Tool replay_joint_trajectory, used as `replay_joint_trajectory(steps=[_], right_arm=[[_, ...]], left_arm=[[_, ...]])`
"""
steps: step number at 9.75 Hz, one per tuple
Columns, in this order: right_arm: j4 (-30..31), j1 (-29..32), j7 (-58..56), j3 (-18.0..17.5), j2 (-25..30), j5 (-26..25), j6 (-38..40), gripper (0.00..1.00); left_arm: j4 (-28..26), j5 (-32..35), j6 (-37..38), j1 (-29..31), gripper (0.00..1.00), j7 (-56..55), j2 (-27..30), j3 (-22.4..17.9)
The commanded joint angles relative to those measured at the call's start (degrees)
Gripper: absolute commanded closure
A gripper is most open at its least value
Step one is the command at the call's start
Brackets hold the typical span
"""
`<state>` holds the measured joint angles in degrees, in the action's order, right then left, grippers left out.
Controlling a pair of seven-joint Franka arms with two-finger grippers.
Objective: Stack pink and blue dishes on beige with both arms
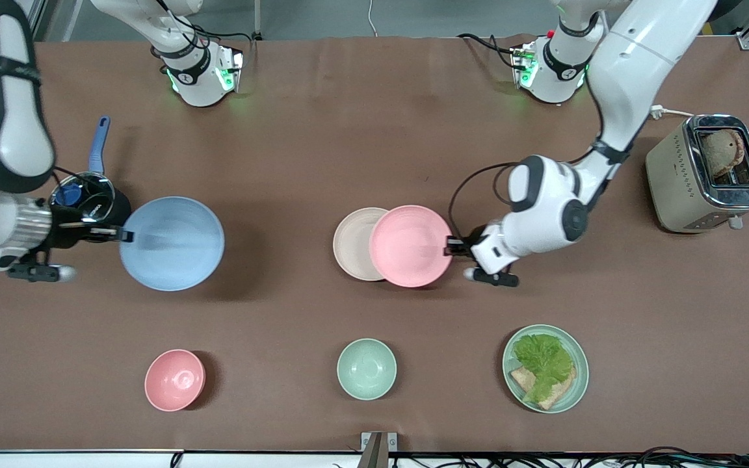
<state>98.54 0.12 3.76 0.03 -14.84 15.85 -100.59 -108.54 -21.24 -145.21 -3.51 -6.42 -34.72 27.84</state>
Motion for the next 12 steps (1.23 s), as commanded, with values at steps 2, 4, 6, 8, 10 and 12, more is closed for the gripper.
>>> replay_joint_trajectory(steps=[2,4,6,8,10,12], right_arm=[[1.6,-0.5,13.4,-10.2,0.9,-2.4,-4.4,1.0],[3.8,-0.6,17.7,-16.0,0.6,-2.6,-8.6,1.0],[6.8,-1.0,18.3,-18.3,0.6,-2.7,-12.8,1.0],[9.5,-1.3,22.0,-22.4,0.3,-2.6,-17.6,0.99],[12.5,-2.5,25.9,-26.5,-2.5,-2.6,-26.5,0.99],[13.8,-5.4,27.3,-27.5,-6.7,-2.7,-34.1,0.99]], left_arm=[[-0.1,13.3,-5.3,-1.2,0.96,-15.1,-5.0,3.6],[0.7,21.6,-5.4,-1.2,0.89,-23.5,-5.6,5.3],[3.3,22.4,-5.0,-1.2,0.01,-24.5,-5.2,5.3],[2.8,22.4,-4.6,-0.4,0.0,-24.4,-3.3,5.3],[2.4,22.4,2.9,-0.1,0.0,-24.2,2.8,2.6],[2.5,23.2,12.9,-0.4,0.0,-22.4,10.8,-4.9]])
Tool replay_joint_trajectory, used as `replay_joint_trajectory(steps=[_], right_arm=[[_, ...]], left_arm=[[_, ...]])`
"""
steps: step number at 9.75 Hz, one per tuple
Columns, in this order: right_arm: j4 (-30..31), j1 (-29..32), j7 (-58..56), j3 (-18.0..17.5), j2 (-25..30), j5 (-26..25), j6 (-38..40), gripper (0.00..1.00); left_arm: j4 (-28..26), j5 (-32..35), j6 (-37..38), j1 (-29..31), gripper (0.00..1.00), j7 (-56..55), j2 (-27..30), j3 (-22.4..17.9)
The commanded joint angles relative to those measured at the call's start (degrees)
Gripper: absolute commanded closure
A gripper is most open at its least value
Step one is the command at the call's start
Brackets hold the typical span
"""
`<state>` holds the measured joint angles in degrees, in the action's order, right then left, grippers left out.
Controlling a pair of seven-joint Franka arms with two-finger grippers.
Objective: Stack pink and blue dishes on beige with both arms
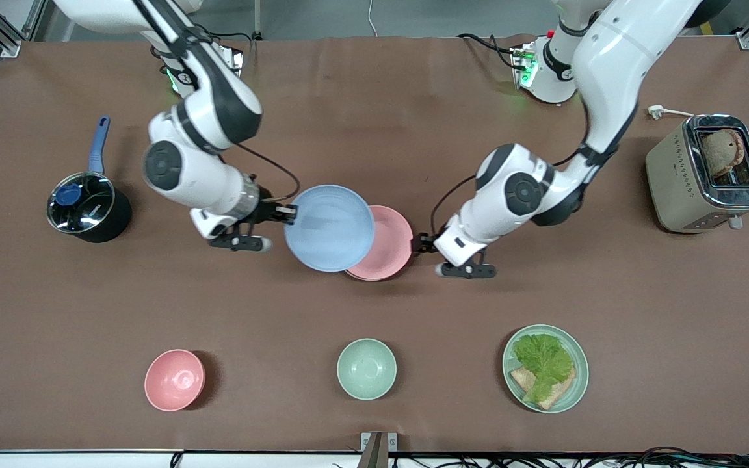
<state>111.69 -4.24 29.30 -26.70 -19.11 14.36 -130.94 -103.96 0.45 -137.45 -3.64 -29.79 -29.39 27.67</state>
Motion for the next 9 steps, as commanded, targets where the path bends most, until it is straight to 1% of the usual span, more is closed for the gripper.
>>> replay_joint_trajectory(steps=[1,2,3,4,5,6,7,8,9], right_arm=[[0.6,-2.0,1.8,-0.7,-5.1,-1.2,-6.8,0.98],[0.6,-3.5,1.8,-0.7,-7.1,-1.2,-10.3,0.98],[0.6,-4.6,1.8,-0.7,-9.3,-1.2,-13.0,0.98],[0.6,-4.9,1.6,-0.7,-9.7,-1.2,-13.5,0.96],[0.6,-5.3,1.7,-0.7,-10.6,-1.3,-14.8,0.94],[0.5,-5.4,1.6,-0.7,-11.4,-1.4,-15.6,0.88],[0.3,-5.2,1.5,-0.7,-11.7,-2.0,-15.7,0.69],[0.1,-4.8,1.5,-0.7,-12.2,-2.2,-15.7,0.47],[-0.4,-4.5,1.2,-0.6,-12.2,-2.7,-15.6,0.19]], left_arm=[[-2.0,2.1,6.6,-0.3,0.0,4.3,8.3,-7.9],[-2.0,2.1,7.9,0.0,0.0,7.0,10.9,-10.4],[-1.9,2.2,9.0,0.1,0.0,7.5,14.0,-13.6],[-1.9,3.0,10.8,0.1,0.0,8.5,17.5,-16.8],[-1.8,4.7,12.5,1.0,0.0,13.0,21.4,-19.1],[-1.8,4.7,13.5,0.9,0.0,16.3,23.9,-21.2],[-1.4,4.6,17.0,0.8,0.0,17.4,26.8,-23.0],[-0.6,4.6,20.8,0.7,0.0,17.6,29.3,-23.9],[2.2,4.0,26.0,0.7,0.0,17.6,30.7,-23.9]])
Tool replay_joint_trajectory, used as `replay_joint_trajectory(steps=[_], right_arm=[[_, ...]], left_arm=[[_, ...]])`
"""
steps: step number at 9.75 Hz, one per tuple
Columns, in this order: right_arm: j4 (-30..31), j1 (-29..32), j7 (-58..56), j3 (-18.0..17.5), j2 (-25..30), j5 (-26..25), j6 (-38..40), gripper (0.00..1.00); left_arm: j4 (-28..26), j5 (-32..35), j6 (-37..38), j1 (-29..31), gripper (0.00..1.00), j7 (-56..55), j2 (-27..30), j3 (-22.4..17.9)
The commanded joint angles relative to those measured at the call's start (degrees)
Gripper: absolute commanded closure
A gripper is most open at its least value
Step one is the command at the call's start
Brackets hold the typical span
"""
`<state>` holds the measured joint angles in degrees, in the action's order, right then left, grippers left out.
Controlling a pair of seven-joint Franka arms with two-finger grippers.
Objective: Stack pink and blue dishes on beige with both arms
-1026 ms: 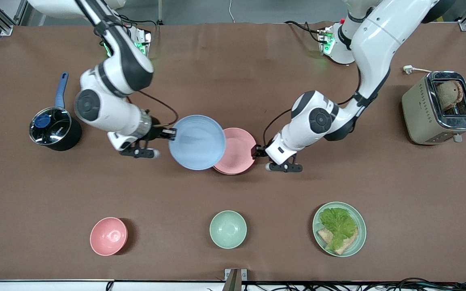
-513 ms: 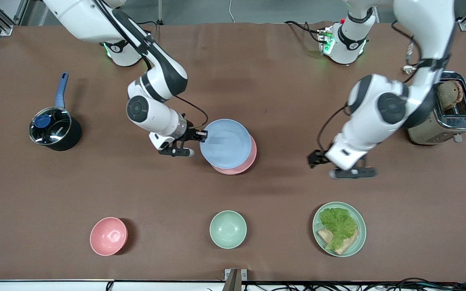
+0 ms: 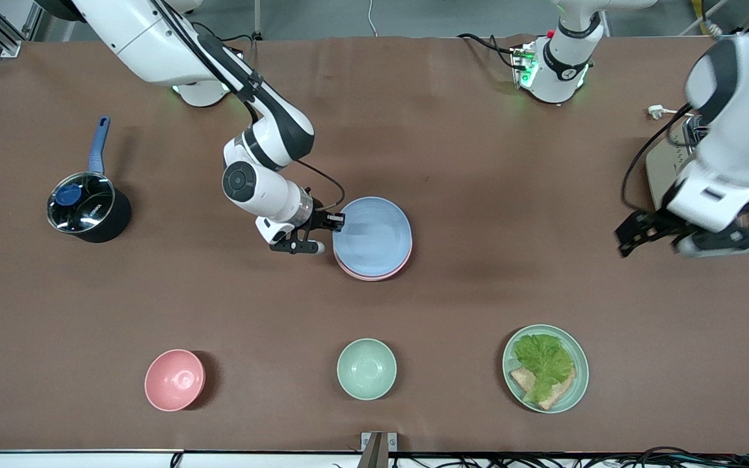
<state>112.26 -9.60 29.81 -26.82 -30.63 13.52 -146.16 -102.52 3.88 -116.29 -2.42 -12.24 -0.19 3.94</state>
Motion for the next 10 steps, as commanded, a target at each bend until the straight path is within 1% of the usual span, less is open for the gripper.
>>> replay_joint_trajectory(steps=[1,2,3,4,5,6,7,8,9,10], right_arm=[[-1.3,1.2,0.5,-0.2,0.3,-4.2,0.4,0.0],[-1.8,3.2,0.6,-0.2,2.3,-8.6,3.2,0.0],[-2.6,3.6,0.9,0.2,5.6,-11.9,8.9,0.0],[-2.7,4.3,0.9,1.7,10.8,-16.3,13.9,0.0],[-2.9,6.8,0.9,2.0,16.1,-21.2,18.6,0.0],[-4.1,10.2,0.5,2.2,20.4,-23.2,21.9,0.0],[-6.2,10.6,0.6,5.4,23.1,-23.2,24.8,0.0],[-9.7,9.9,0.4,10.0,25.2,-23.2,29.6,0.0],[-13.2,9.9,0.5,12.6,26.6,-23.2,34.2,0.0],[-16.2,10.4,0.4,15.2,27.4,-22.1,39.3,0.0]], left_arm=[[6.9,-1.5,11.7,-0.7,0.0,0.7,0.9,-0.2],[13.2,-3.7,17.4,-0.8,0.0,1.2,-0.6,-0.2],[17.0,-3.9,22.3,-0.8,0.0,1.7,-0.8,-0.1],[16.0,-4.0,26.5,-0.8,0.0,3.7,1.7,0.2],[14.3,-4.0,28.5,-0.8,0.0,3.6,3.8,0.6],[14.6,-4.0,28.5,-0.7,0.0,4.7,3.6,0.6],[16.3,-3.8,28.5,-0.7,0.0,4.3,3.0,0.5],[17.3,-3.8,28.7,-0.7,0.0,4.1,2.4,0.3],[18.4,-3.7,29.4,-0.5,0.0,4.2,2.3,0.2],[19.1,-4.0,29.5,-0.3,0.0,4.3,2.1,0.3]])
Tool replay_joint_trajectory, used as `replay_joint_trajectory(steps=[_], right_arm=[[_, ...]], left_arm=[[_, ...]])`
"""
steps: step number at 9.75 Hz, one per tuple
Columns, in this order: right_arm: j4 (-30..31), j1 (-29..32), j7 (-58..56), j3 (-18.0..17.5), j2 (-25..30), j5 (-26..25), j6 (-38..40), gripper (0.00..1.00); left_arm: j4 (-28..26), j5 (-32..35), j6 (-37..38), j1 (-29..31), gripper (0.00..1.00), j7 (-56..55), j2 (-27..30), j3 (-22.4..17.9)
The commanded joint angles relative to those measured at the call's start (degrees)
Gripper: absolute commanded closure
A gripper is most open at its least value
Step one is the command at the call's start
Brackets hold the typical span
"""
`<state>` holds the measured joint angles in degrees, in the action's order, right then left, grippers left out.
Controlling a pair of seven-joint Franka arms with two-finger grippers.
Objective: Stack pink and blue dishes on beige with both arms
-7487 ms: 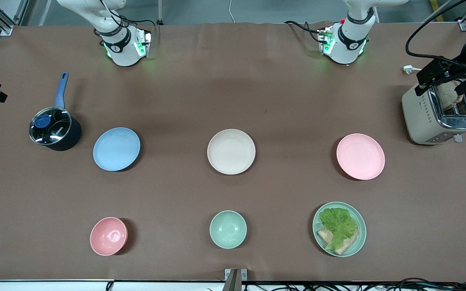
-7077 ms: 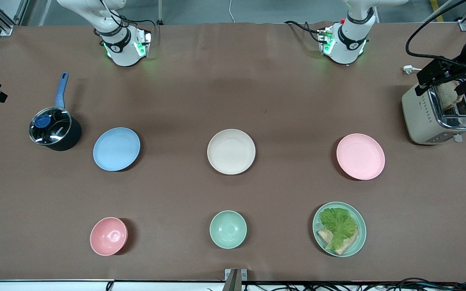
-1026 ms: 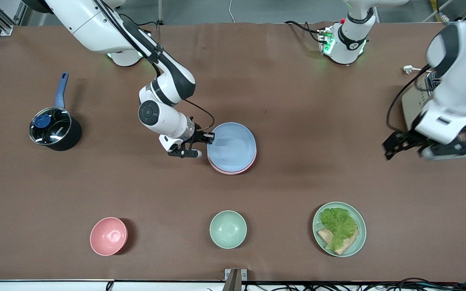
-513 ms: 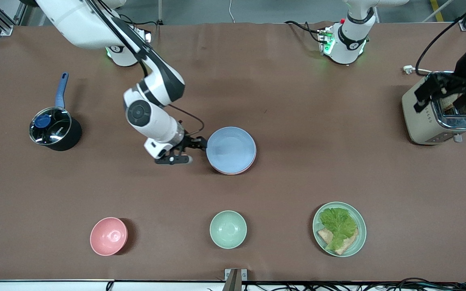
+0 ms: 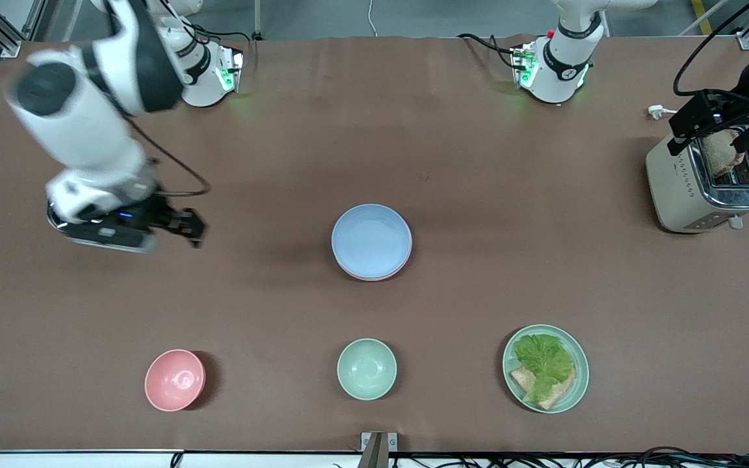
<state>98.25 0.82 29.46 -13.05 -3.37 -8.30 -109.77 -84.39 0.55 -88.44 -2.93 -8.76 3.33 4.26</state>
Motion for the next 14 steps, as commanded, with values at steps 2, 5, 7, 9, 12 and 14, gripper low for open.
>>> replay_joint_trajectory(steps=[2,5,7,9,12,14], right_arm=[[-7.7,0.3,-5.9,6.9,2.8,6.2,13.5,0.0],[-10.2,0.2,-21.0,14.7,6.7,10.1,21.8,0.0],[-10.9,0.1,-21.9,15.2,6.5,8.7,22.3,0.0],[-11.2,0.0,-22.0,15.1,6.4,8.7,22.1,0.0],[-11.1,0.1,-22.7,15.2,6.5,7.6,22.5,0.0],[-11.1,0.2,-22.7,15.5,6.5,7.4,22.7,0.0]], left_arm=[[1.0,-1.4,1.9,0.5,0.0,0.8,-2.4,-0.3],[0.9,-2.0,5.8,1.1,0.0,4.3,-2.2,-0.5],[0.9,-2.0,5.9,1.1,0.0,4.3,-2.3,-0.5],[0.7,-2.0,6.1,1.1,0.0,4.8,-2.1,-0.6],[0.5,-2.0,7.8,1.1,0.0,3.8,-2.0,-0.5],[0.6,-2.0,7.7,1.1,0.0,3.7,-2.1,-0.6]])
